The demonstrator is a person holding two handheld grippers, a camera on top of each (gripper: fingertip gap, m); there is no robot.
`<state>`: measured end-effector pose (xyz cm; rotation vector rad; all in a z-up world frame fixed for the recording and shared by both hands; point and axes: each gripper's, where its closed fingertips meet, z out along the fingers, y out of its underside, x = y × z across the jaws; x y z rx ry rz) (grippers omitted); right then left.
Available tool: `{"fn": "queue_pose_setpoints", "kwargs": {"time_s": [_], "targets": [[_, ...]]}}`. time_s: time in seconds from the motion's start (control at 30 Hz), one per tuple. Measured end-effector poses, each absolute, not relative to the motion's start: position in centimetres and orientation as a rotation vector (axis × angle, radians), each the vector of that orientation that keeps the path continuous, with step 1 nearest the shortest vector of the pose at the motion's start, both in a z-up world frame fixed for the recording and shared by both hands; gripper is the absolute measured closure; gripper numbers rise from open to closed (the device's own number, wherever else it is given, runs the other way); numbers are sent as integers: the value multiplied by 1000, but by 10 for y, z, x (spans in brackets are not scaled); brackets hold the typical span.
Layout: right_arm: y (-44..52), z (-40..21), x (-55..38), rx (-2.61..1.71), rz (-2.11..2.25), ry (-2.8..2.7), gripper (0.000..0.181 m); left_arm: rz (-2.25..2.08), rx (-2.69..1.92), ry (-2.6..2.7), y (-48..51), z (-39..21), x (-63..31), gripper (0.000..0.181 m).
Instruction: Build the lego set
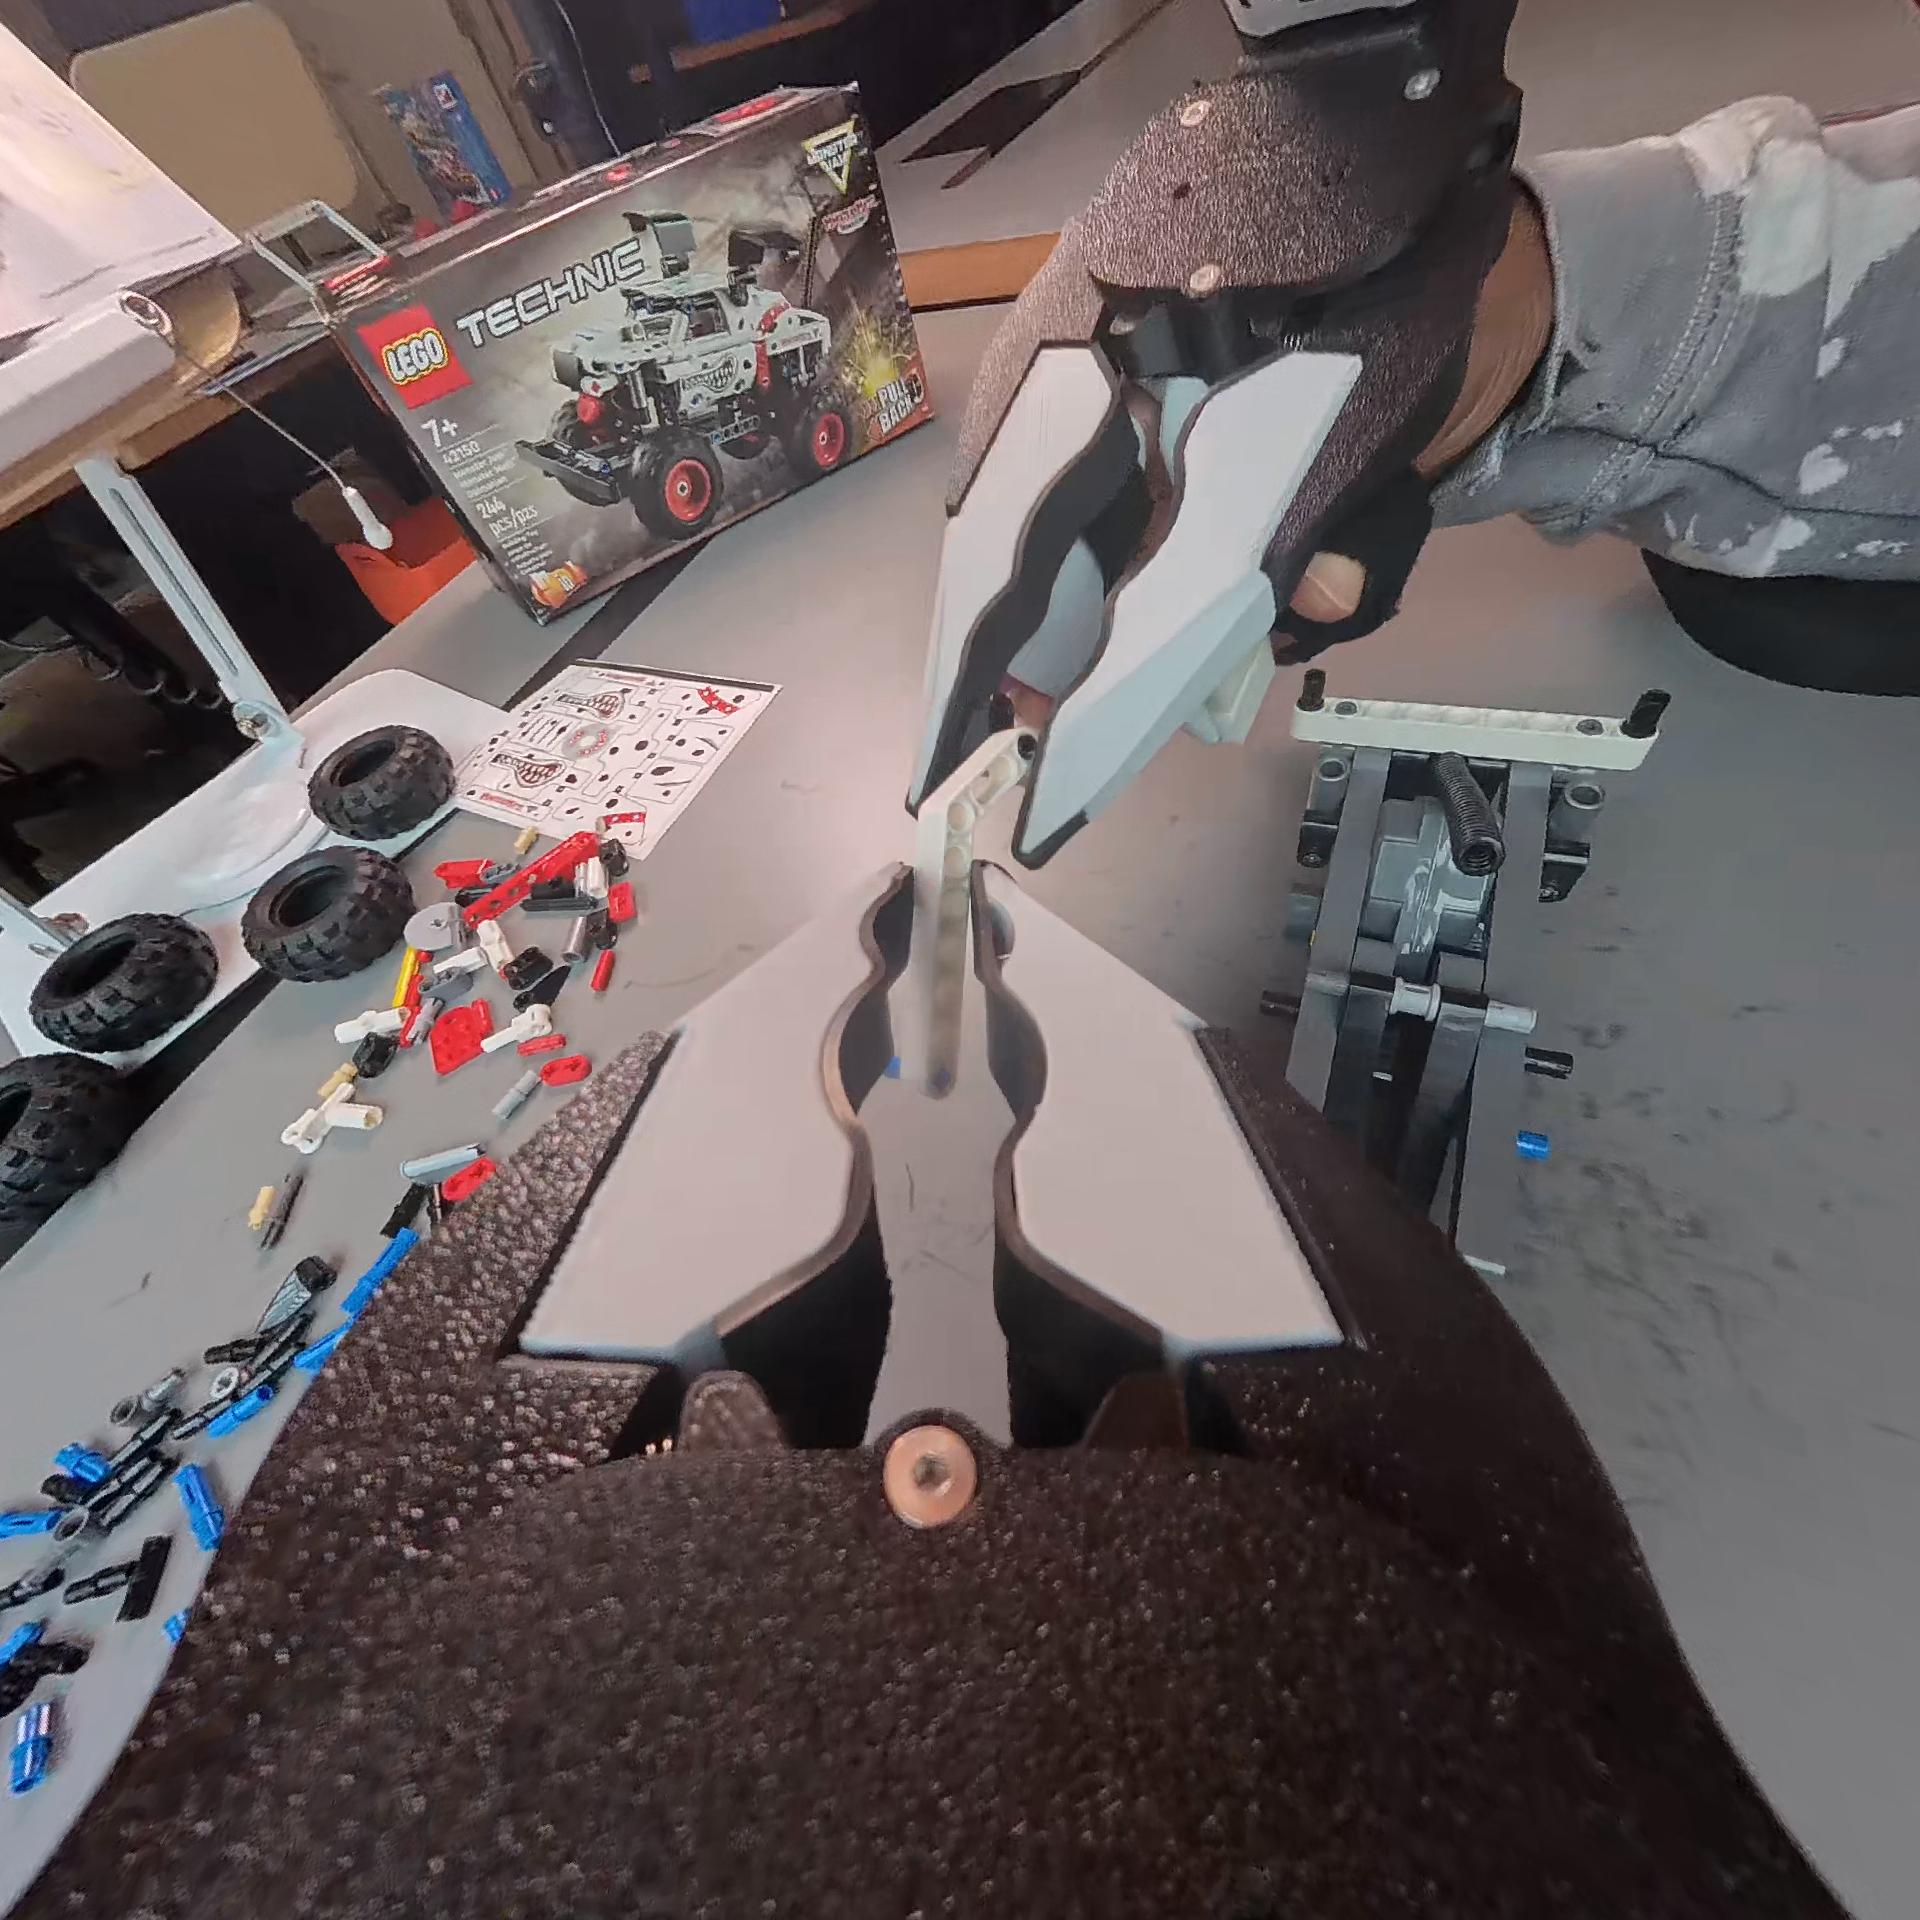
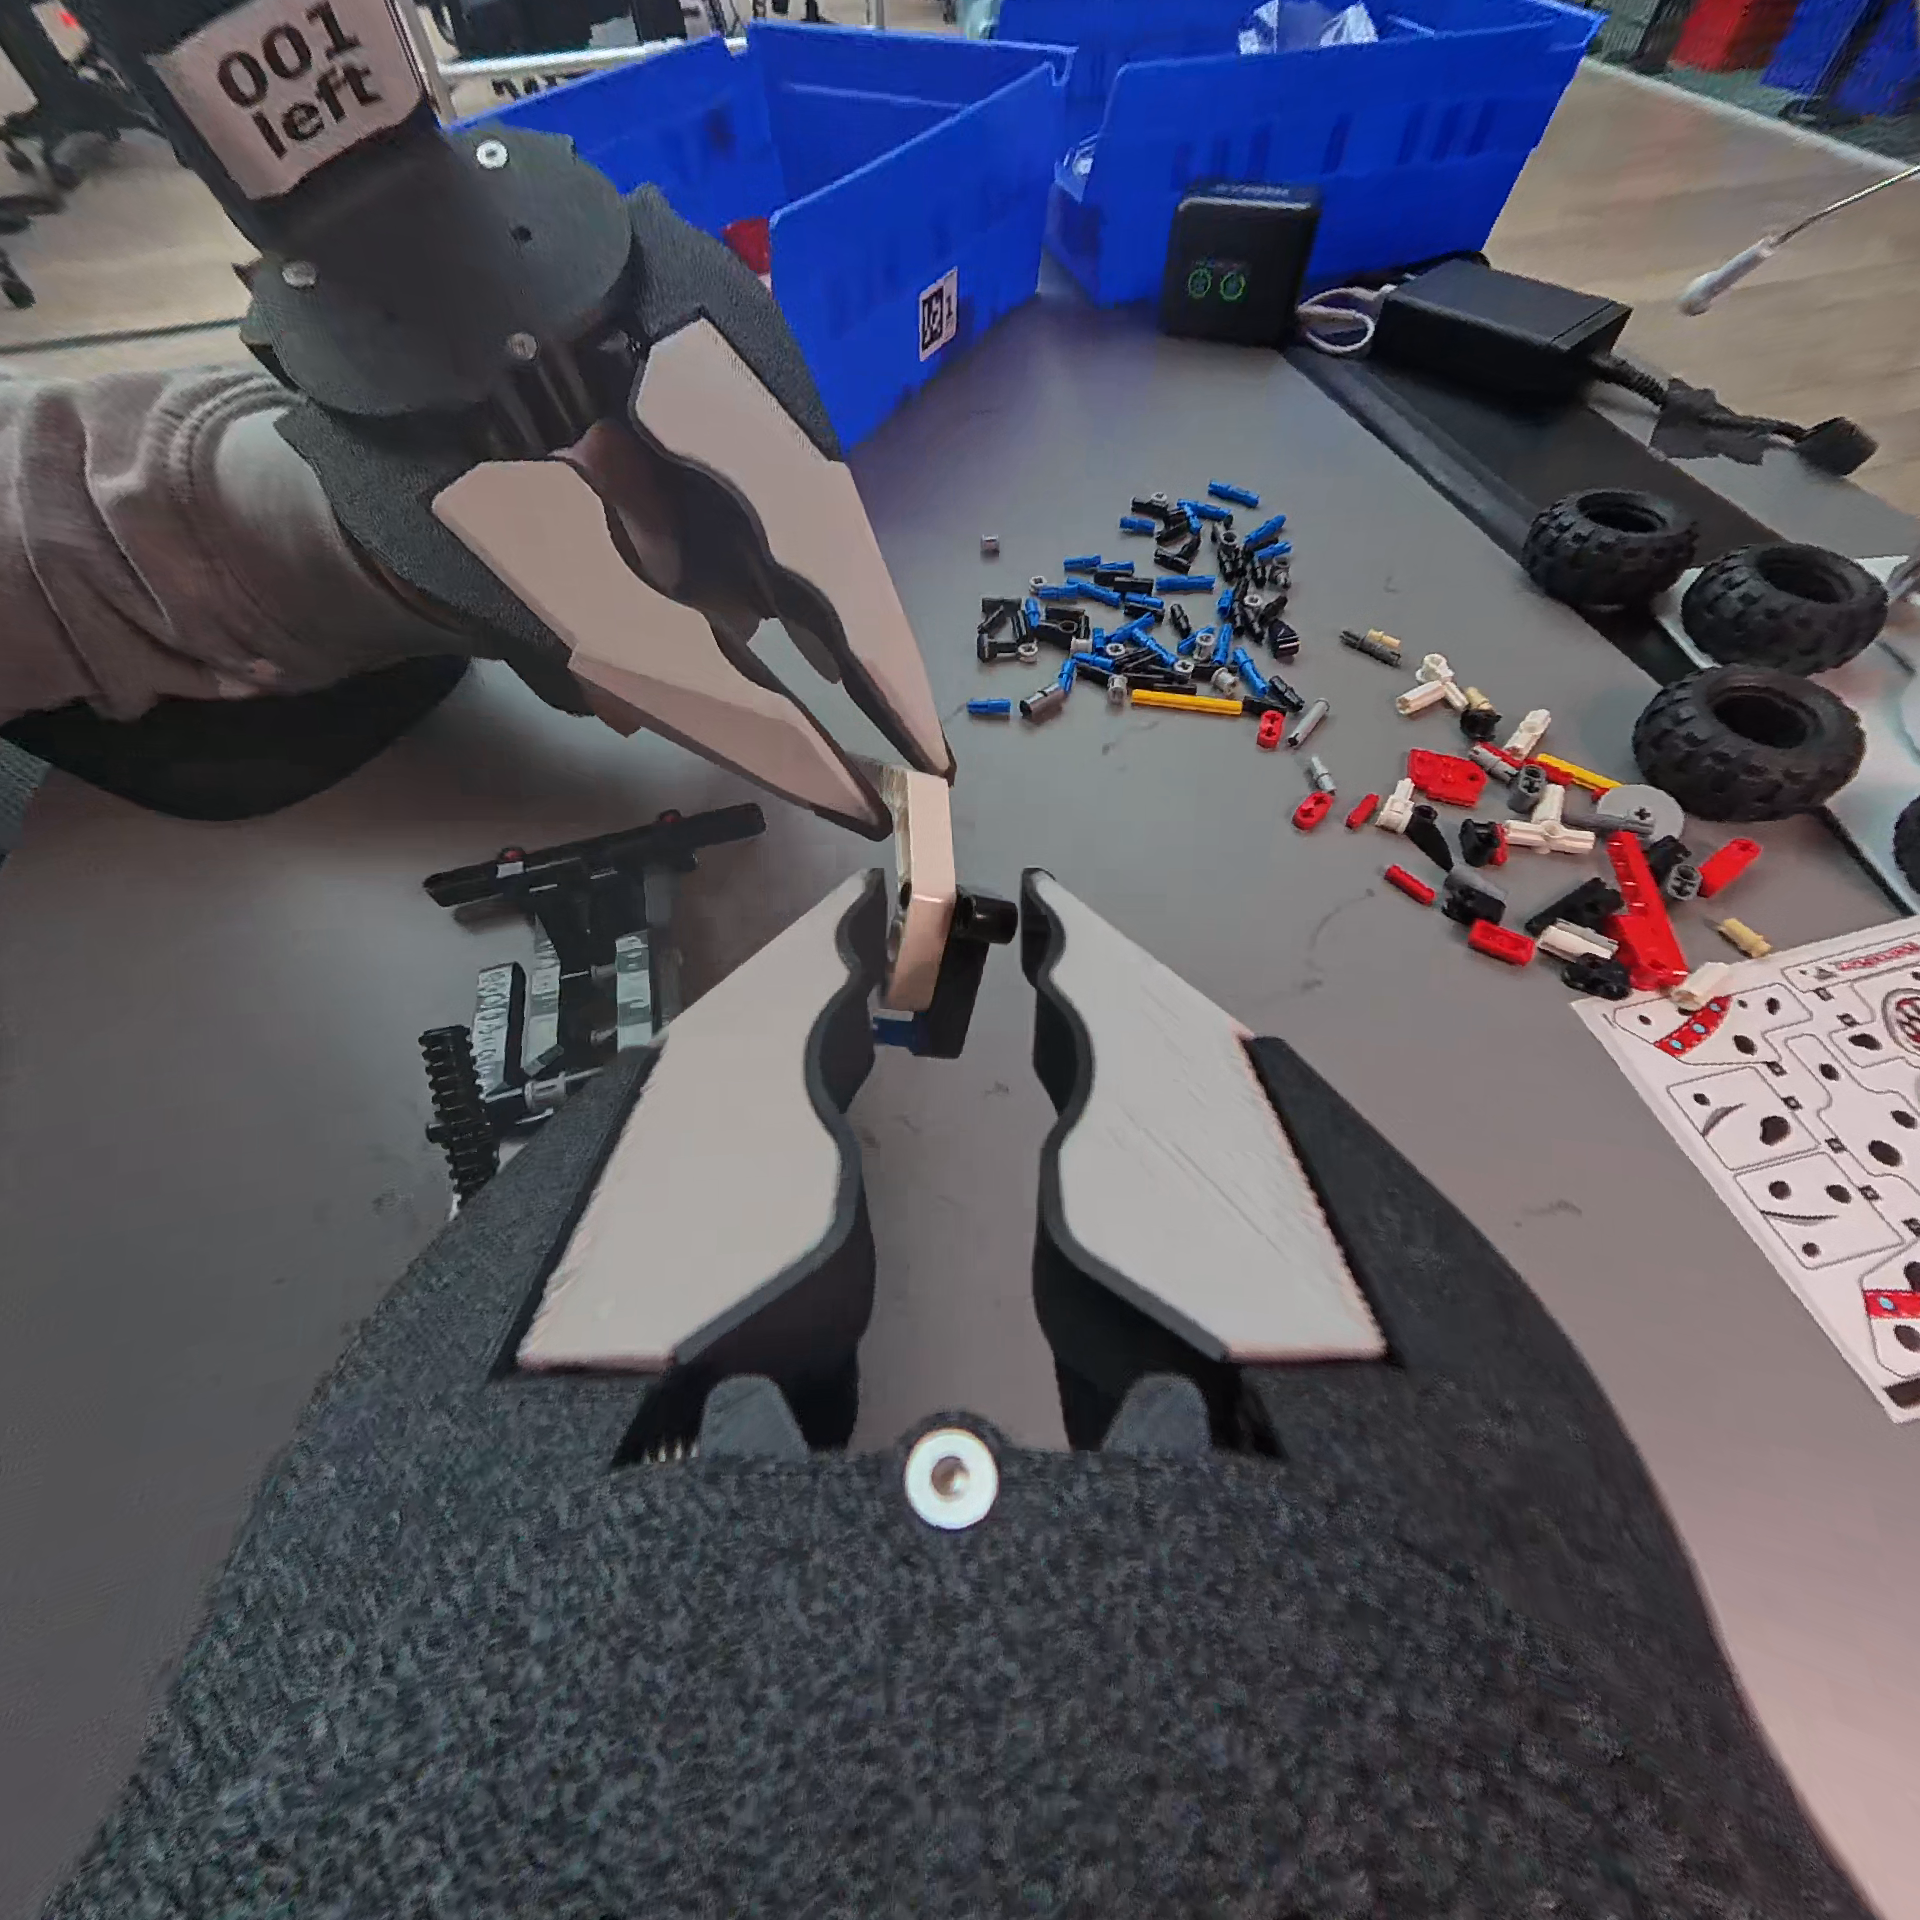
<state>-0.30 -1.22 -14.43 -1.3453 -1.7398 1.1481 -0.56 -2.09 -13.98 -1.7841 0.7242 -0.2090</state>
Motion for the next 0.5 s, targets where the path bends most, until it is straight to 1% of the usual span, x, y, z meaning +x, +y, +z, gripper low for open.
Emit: {"fn": "queue_pose_setpoints", "kwargs": {"time_s": [0.33, 0.4, 0.5], "targets": [[-15, -130, -2, -1271, 1280, -1676, 159, -373, -1707, 625, -24, -120, -6, 168], [-14, -123, 0, -1241, 1353, -1633, 160, -440, -1661, 561, -25, -109, -12, 163], [-7, -104, 4, -1204, 1493, -1513, 164, -657, -1607, 448, -29, -93, -20, 150]]}}
